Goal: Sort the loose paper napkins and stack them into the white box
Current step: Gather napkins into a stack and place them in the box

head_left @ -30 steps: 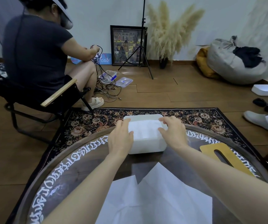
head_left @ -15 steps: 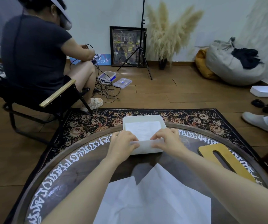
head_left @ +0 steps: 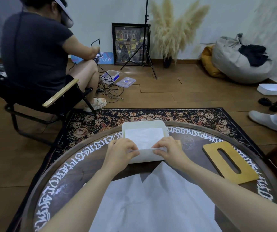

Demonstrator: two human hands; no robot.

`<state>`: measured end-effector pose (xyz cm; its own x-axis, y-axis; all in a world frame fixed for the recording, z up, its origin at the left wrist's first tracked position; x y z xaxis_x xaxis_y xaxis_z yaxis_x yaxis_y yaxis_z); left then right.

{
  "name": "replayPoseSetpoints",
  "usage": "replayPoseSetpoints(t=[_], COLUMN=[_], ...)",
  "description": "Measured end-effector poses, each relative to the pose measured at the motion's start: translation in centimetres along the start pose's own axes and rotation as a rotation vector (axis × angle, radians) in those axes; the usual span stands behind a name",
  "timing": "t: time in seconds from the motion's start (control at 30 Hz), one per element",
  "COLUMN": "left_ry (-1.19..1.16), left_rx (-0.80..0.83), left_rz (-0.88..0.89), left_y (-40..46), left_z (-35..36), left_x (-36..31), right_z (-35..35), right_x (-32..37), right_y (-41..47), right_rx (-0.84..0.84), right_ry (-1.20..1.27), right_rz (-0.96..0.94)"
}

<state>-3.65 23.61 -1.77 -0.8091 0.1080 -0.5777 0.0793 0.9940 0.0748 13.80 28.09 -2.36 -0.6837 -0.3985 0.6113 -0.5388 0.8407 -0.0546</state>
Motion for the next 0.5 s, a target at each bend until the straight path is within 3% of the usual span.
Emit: replayPoseSetpoints(t=[0.5], left_ry=[0.056], left_rx=[0.072], left_rz=[-0.019], left_y=[-6.6], left_z=[-0.2], left_x=[-0.8], right_z=[2.9], right_x=[2.9], right_y=[-5.6], right_rx=[-0.001], right_ry=[-0.028], right_rz=[0.040])
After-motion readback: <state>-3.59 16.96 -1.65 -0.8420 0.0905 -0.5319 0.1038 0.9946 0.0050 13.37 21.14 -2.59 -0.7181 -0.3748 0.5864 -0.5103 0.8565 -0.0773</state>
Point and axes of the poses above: each hand's wrist, its own y-axis towards the middle knuckle, its own z-axis out of the palm, x = y × z, the point moved 7 cm from there along y, towards the middle knuckle, and after that the axes turned 10 degrees about x, right-handed, at the moved point
